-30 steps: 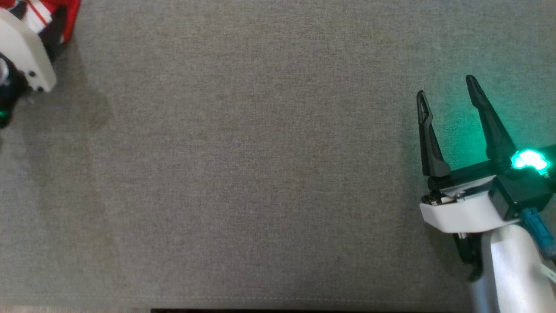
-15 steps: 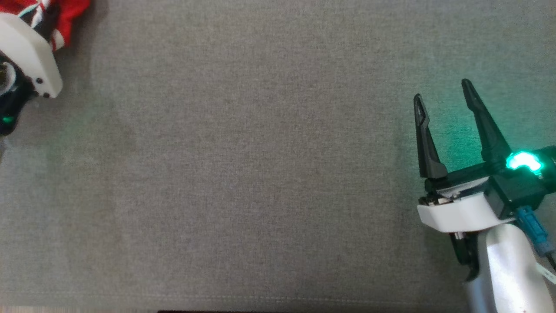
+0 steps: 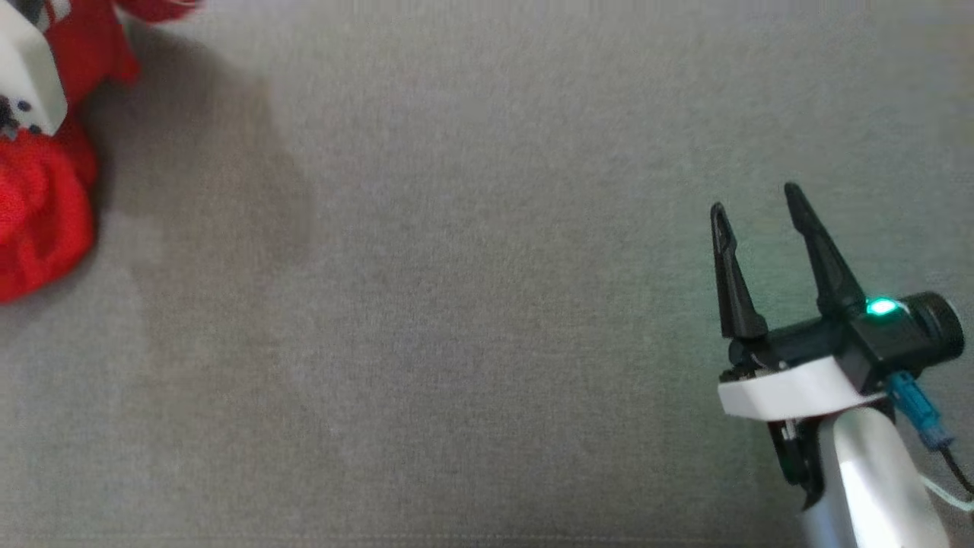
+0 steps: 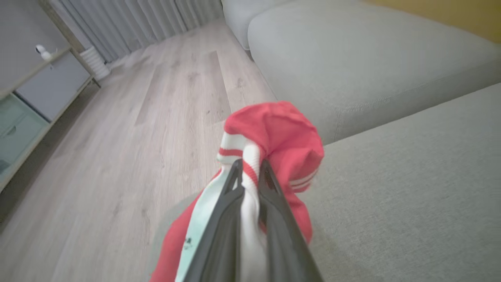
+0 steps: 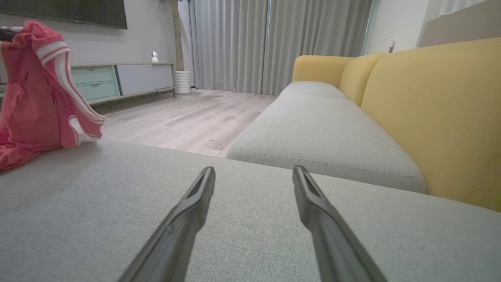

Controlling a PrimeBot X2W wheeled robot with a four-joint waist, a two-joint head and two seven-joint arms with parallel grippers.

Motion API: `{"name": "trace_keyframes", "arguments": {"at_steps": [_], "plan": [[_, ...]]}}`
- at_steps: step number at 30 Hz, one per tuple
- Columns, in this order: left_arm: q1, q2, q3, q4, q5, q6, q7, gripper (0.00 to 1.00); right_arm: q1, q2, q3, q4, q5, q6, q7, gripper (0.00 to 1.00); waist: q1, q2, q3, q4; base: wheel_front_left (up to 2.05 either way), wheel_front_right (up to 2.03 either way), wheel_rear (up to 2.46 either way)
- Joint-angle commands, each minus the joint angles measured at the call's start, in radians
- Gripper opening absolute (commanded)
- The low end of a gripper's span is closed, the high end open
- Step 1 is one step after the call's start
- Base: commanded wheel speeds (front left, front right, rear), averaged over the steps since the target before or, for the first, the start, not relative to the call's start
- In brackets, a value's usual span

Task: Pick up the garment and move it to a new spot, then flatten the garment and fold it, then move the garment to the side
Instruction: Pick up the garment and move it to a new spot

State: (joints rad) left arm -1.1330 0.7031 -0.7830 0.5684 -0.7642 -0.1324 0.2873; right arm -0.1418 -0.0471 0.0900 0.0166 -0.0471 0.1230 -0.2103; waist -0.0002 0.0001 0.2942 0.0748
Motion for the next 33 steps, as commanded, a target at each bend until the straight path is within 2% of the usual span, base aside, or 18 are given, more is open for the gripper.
{"name": "trace_keyframes", "arguments": {"at_steps": [1,6,12,17,18,19,23,26,29,33], "plan": [[-0.068,0.061,0.029,-0.032,0.005,0.002,-0.004,0.00,0.016,-0.003,0.026,-0.021,0.012,0.008,-0.012,1.00,0.0002,-0.0001,-0.081,-0.025,0.00,0.00,0.00],[-0.124,0.047,-0.015,-0.078,0.010,0.002,-0.011,0.00,0.039,-0.003,0.028,0.017,0.043,0.008,-0.026,1.00,0.0002,-0.0001,-0.168,-0.055,0.00,0.00,0.00],[-0.189,-0.036,-0.053,-0.128,-0.007,0.002,-0.032,0.00,0.055,-0.003,0.038,0.046,0.074,0.008,-0.037,1.00,0.0002,-0.0001,-0.234,-0.105,0.00,0.00,0.00],[-0.217,-0.150,-0.058,-0.147,-0.050,0.006,-0.053,0.00,0.054,-0.003,0.041,0.062,0.094,0.008,-0.044,1.00,0.0002,-0.0001,-0.256,-0.146,0.00,0.00,0.00],[-0.217,-0.150,-0.058,-0.147,-0.050,0.006,-0.053,0.00,0.054,-0.003,0.041,0.062,0.094,0.008,-0.044,1.00,0.0002,-0.0001,-0.256,-0.146,0.00,0.00,0.00],[-0.218,-0.176,-0.059,-0.150,-0.057,0.009,-0.058,0.00,0.054,-0.003,0.042,0.064,0.097,0.008,-0.044,1.00,0.0002,-0.0001,-0.257,-0.153,0.00,0.00,0.00],[-0.198,-0.288,-0.050,-0.158,-0.108,0.034,-0.083,0.00,0.053,-0.003,0.036,0.071,0.107,0.008,-0.048,1.00,0.0002,-0.0001,-0.245,-0.177,0.00,0.00,0.00],[-0.153,-0.349,-0.043,-0.155,-0.147,0.056,-0.110,0.00,0.046,-0.003,0.033,0.073,0.113,0.008,-0.049,1.00,0.0002,-0.0001,-0.222,-0.191,0.00,0.00,0.00],[-0.075,-0.364,-0.045,-0.136,-0.165,0.073,-0.146,0.00,0.036,-0.003,0.031,0.075,0.118,0.008,-0.050,1.00,0.0002,-0.0001,-0.196,-0.203,0.00,0.00,0.00],[0.072,-0.337,-0.037,-0.069,-0.191,0.092,-0.214,0.00,0.023,-0.003,0.027,0.070,0.123,0.008,-0.051,1.00,0.0002,-0.0001,-0.158,-0.217,0.00,0.00,0.00]]}}
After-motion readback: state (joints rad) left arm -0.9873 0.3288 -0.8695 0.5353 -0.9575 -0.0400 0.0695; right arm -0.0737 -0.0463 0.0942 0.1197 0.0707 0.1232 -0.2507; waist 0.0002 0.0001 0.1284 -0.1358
